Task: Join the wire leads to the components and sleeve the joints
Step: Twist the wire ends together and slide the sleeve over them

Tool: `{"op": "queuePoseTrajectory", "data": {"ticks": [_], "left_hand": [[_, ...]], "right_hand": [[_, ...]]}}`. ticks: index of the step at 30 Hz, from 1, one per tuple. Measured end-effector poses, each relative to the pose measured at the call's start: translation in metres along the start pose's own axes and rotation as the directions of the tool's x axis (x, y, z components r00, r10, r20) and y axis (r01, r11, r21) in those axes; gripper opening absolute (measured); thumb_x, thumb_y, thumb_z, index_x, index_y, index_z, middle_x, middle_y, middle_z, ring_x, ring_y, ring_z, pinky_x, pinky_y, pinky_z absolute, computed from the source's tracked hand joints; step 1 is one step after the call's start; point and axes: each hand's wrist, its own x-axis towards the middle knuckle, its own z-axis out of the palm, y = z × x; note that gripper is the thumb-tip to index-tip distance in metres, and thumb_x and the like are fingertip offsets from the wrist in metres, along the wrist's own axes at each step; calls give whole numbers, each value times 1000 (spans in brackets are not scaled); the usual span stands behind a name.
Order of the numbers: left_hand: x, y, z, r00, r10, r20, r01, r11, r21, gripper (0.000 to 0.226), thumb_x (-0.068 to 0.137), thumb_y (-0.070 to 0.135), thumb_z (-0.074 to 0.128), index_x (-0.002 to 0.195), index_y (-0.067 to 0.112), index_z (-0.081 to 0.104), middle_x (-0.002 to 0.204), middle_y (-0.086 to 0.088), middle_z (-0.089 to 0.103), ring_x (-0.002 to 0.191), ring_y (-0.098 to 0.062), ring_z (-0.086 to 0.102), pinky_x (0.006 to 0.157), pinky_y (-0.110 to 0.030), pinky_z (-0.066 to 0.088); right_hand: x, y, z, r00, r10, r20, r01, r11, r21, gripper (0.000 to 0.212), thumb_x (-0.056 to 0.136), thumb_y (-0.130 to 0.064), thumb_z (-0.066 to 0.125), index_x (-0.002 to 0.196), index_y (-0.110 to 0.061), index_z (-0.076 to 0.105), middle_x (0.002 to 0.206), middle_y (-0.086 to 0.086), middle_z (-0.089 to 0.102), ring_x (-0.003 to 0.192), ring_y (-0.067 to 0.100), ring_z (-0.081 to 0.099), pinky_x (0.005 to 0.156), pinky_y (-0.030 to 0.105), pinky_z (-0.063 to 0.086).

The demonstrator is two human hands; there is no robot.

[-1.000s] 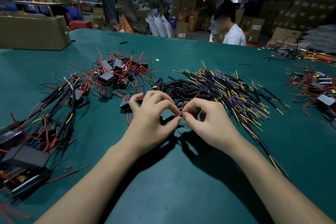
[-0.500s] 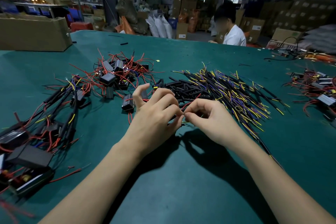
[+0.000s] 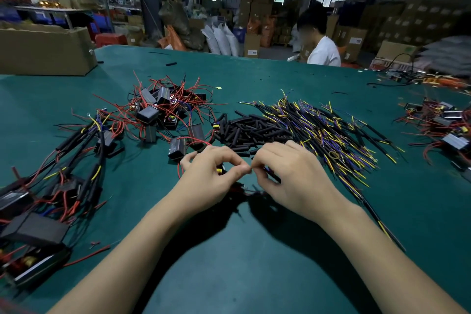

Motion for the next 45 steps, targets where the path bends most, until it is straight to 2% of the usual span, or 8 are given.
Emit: {"op": "queuePoseTrajectory", "data": {"ticks": [5,10,15,19,23,26,34,45], "left_hand": [[-4,3,3,971,201,-132,-174,966,193,7,84,37,70,77,35,67,87,19,63,104,2,50,105,-33,5],[-6,4,1,947,287,-142,-252,941,224,5,83,38,61,85,34,65,84,20,64,98,1,55,108,-44,9],[-6,4,3,947,268,-179,-232,952,200,6,81,34,65,79,31,70,80,20,62,95,1,56,105,-37,8],[-3,2,2,987,111,-116,-106,993,53,15,84,35,68,70,39,65,83,23,61,100,10,50,110,-36,7],[0,0,-7,992,-37,124,59,983,-175,17,82,43,64,72,30,70,82,18,70,91,-2,62,104,-50,36],[0,0,-10,978,-83,191,145,928,-342,16,89,26,66,79,17,73,80,3,74,81,-10,63,91,-50,46],[-3,7,-1,987,-157,35,161,958,-238,26,73,50,62,72,27,73,71,9,72,79,-25,67,98,-56,41],[-4,14,-4,984,-180,-1,174,953,-247,16,86,32,69,73,25,73,70,9,71,91,-24,63,99,-55,39]], "right_hand": [[-5,3,2,961,253,116,-278,894,351,7,83,-22,55,80,-17,59,74,-11,57,68,13,53,63,34,44],[-3,2,4,934,336,118,-349,799,490,5,81,-23,58,76,-22,60,70,-12,58,65,9,55,62,35,48],[-4,0,2,944,306,123,-329,831,449,6,83,-24,56,78,-20,58,72,-13,56,67,13,54,65,42,48],[-5,-3,-2,977,202,67,-213,934,285,2,83,-16,58,81,-16,59,76,-10,55,66,11,48,62,33,44],[-1,-8,-4,999,38,21,-39,997,65,7,84,-8,58,78,-10,62,74,0,59,67,20,55,58,34,42],[0,-9,-5,999,45,8,-45,996,80,8,86,-8,58,79,-9,61,76,0,59,67,23,54,58,35,44],[-8,-2,2,960,269,82,-281,928,246,13,90,-20,63,102,-20,63,89,-12,60,74,13,56,65,29,44],[-6,-7,-3,963,265,46,-268,929,255,3,87,-15,63,86,-18,64,80,-11,58,70,13,53,61,34,46]]}}
